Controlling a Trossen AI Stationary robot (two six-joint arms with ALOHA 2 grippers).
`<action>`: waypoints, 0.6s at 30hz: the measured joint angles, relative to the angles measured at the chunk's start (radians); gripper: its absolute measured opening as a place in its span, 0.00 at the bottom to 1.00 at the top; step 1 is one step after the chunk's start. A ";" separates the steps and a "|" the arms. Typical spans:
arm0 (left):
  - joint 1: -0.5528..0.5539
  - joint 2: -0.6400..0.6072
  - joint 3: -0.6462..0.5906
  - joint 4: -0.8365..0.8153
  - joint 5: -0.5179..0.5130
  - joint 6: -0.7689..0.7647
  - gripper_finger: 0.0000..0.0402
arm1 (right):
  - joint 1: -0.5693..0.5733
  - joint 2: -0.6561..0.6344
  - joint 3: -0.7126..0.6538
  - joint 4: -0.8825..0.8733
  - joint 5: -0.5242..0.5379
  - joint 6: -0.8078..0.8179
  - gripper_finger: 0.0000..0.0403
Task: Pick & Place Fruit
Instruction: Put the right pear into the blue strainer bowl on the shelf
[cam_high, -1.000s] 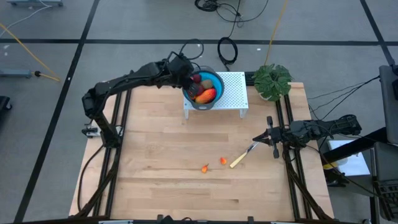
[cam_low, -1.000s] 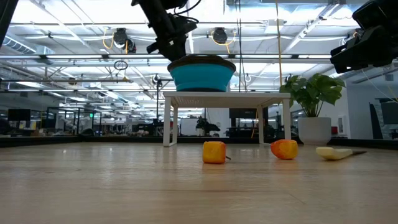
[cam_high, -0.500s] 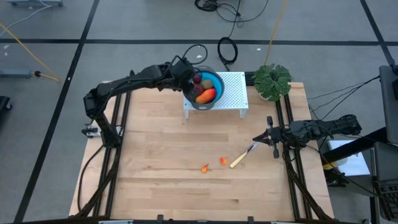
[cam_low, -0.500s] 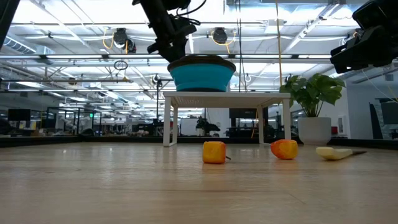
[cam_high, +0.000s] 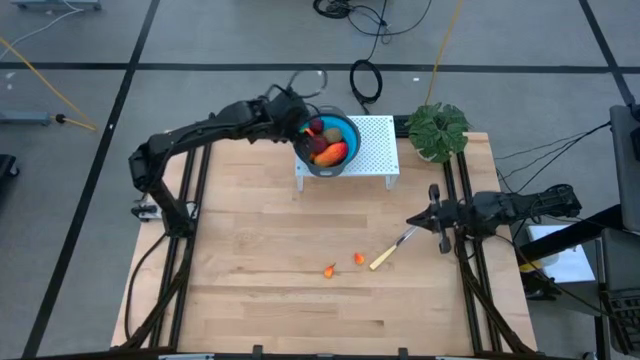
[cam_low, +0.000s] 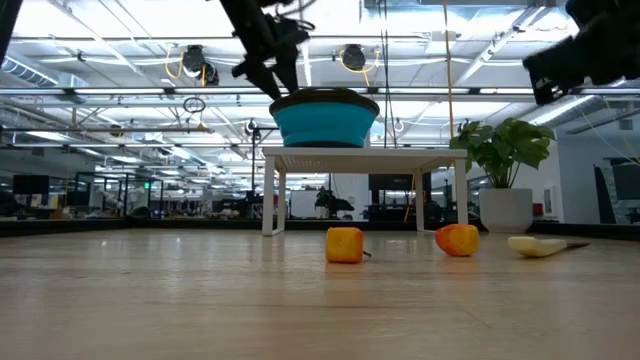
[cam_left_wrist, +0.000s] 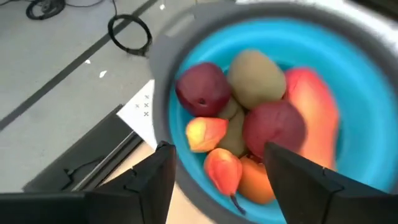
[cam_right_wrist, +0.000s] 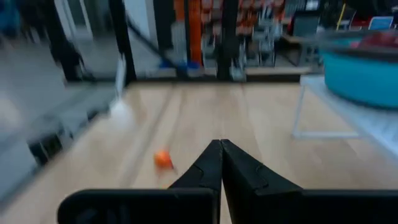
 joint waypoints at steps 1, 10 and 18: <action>-0.003 -0.018 0.000 -0.001 0.000 -0.023 0.61 | 0.000 0.000 0.000 0.032 -0.002 0.028 0.00; -0.111 -0.145 0.000 -0.050 -0.004 -0.085 0.56 | 0.000 0.067 0.000 0.200 -0.093 0.134 0.00; -0.246 -0.146 -0.001 -0.085 -0.009 -0.136 0.38 | 0.020 0.262 0.000 0.408 -0.212 0.134 0.00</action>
